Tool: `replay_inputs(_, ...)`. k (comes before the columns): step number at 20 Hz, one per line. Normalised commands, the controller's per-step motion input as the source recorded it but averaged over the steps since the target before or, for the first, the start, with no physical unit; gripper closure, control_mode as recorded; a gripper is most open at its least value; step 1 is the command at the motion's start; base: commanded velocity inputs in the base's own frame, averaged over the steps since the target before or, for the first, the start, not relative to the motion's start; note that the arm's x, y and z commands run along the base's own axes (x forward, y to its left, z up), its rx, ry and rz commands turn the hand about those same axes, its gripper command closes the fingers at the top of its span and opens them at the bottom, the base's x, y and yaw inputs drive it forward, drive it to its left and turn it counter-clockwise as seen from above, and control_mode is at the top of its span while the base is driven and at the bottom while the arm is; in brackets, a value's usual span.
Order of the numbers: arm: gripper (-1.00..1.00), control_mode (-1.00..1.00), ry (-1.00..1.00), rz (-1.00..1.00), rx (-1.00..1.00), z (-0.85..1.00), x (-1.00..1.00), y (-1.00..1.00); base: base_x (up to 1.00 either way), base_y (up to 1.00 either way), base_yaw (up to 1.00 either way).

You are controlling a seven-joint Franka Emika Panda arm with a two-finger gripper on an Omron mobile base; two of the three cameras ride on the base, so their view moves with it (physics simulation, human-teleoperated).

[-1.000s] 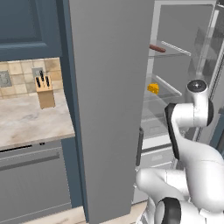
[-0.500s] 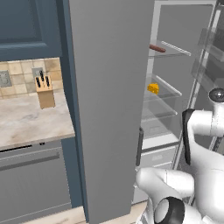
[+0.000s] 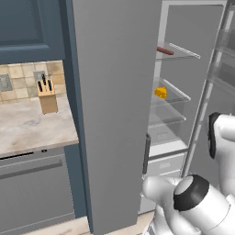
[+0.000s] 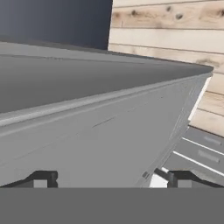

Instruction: Retrieve the sausage and cheese from the fridge and place them on the cutting board on the counter.

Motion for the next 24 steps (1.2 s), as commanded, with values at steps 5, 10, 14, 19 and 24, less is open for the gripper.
replay_inputs(5, -1.00, -1.00, -0.01, 0.00, 0.02, 0.00, 0.30, -0.65, 0.00, 0.00, 0.00)
replay_inputs(10, -1.00, -1.00, -0.02, 0.00, 0.00, 0.00, 0.25, -0.52, 0.00, 0.00, 0.00)
replay_inputs(14, -1.00, -1.00, -0.10, 0.00, 0.04, 0.01, -0.24, 0.11, 0.00, 0.00, 0.00)
replay_inputs(19, -1.00, -1.00, 0.00, 0.01, 0.00, 0.14, -0.26, 0.43, 0.00, 0.00, 0.00)
replay_inputs(24, -1.00, -1.00, 0.08, 0.12, -0.06, 0.22, -0.25, 0.55, 0.00, 0.00, 0.00)
